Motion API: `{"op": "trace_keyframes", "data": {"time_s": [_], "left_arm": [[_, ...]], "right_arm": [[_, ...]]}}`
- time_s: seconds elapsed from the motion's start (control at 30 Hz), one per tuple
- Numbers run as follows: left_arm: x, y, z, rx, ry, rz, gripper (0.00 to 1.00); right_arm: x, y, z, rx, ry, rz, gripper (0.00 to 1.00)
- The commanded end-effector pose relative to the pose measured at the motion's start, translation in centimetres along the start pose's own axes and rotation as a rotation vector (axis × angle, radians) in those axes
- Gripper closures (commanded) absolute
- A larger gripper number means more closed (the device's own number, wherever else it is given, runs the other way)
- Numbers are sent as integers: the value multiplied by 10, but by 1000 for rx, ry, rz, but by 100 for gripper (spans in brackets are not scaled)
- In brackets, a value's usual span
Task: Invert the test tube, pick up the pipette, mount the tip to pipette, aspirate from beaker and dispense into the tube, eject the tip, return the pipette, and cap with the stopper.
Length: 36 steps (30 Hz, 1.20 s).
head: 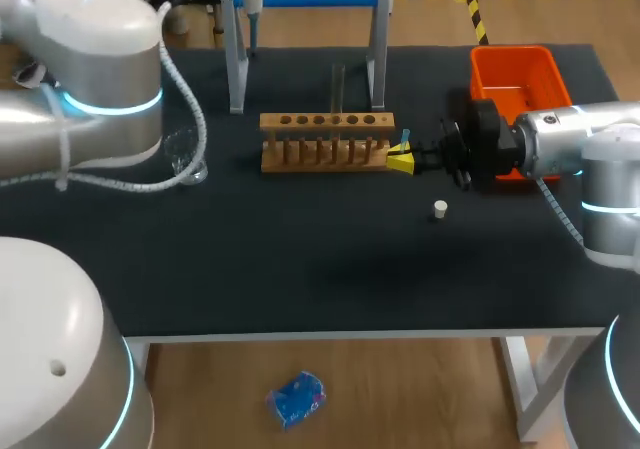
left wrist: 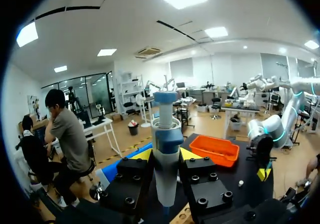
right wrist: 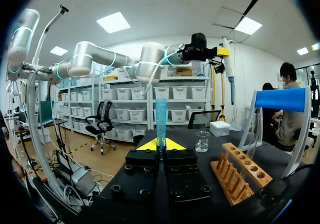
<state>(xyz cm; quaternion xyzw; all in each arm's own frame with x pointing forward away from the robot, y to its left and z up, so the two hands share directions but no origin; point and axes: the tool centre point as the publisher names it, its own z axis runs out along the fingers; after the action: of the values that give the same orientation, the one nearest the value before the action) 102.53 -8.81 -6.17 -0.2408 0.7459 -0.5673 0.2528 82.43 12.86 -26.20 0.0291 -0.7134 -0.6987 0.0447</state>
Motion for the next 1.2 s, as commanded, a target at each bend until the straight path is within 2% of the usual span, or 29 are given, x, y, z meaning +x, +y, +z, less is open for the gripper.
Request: {"op": "trace_keyframes", "data": {"time_s": [0.03, 0.53, 0.63, 0.7, 0.87, 1.0, 1.2], "left_arm": [[1, 4, -15, 133, 6, 0, 100], [1, 4, -15, 133, 6, 0, 100], [-5, 6, -13, 220, 91, 19, 100], [-7, 8, -22, 217, 119, 35, 100], [-2, 5, -63, 233, 212, 64, 100], [20, -3, -88, 221, 259, 78, 100], [68, -19, -94, 210, 321, 87, 100]], "right_arm": [[0, 0, -1, 0, 1, -1, 100], [0, 0, -1, 0, 1, -1, 100], [0, 0, -1, 0, 1, -1, 100], [0, 0, -1, 0, 1, -1, 100], [0, 0, -1, 0, 1, -1, 100], [0, 0, -1, 0, 1, -1, 100], [0, 0, -1, 0, 1, -1, 100]]}}
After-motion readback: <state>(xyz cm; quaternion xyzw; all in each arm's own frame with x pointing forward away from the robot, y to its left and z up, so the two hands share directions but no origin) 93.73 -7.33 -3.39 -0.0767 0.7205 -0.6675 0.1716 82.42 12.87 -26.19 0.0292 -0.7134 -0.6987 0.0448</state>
